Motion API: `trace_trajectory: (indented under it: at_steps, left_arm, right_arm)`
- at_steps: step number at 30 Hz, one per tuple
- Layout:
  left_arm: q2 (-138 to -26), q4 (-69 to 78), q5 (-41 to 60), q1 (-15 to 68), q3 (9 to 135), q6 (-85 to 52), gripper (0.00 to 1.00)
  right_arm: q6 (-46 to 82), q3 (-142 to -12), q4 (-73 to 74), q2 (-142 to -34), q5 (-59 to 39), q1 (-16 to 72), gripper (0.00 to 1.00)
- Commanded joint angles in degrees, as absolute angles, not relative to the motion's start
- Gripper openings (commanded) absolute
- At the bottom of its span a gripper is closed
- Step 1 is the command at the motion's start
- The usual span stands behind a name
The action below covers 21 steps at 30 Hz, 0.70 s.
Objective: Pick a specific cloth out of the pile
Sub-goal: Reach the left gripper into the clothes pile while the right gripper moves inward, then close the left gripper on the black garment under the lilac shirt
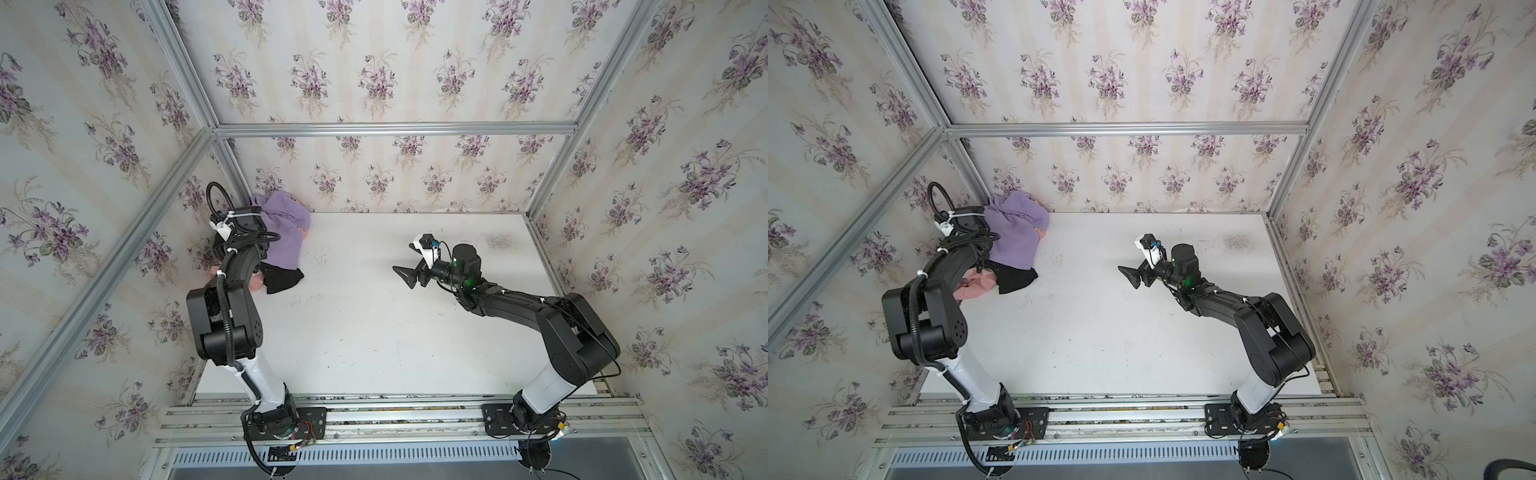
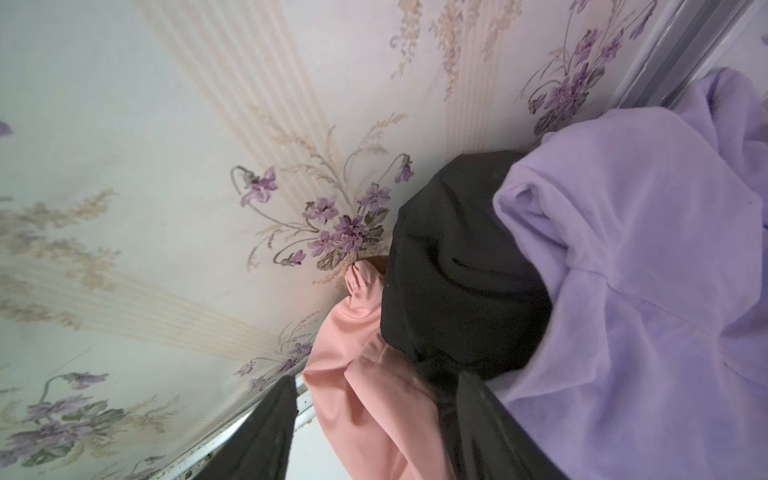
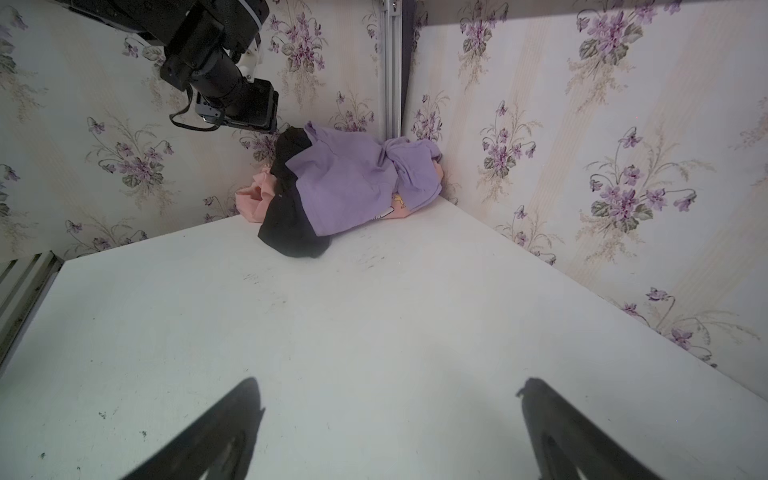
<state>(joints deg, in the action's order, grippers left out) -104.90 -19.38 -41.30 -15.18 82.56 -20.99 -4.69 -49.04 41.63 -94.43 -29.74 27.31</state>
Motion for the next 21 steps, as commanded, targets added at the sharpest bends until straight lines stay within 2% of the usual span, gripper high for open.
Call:
trace_trajectory:
  at_steps: [1,9,21]
  left_arm:
    - [-104.86,-16.62,-37.22,-16.55,82.28,-17.11,0.61]
    - [-107.23,-15.93,-33.62,-18.64,82.11,-17.00,0.62]
    - [-110.23,-16.04,-25.70,-21.26,85.74,-16.53,0.86]
  right_arm:
    - [-4.06,-49.28,44.20,-93.62,-30.59,27.42,1.00]
    - [-4.48,-49.48,42.98,-92.38,-31.02,27.42,1.00]
    - [-2.95,-48.29,44.42,-92.09,-31.90,27.42,1.00]
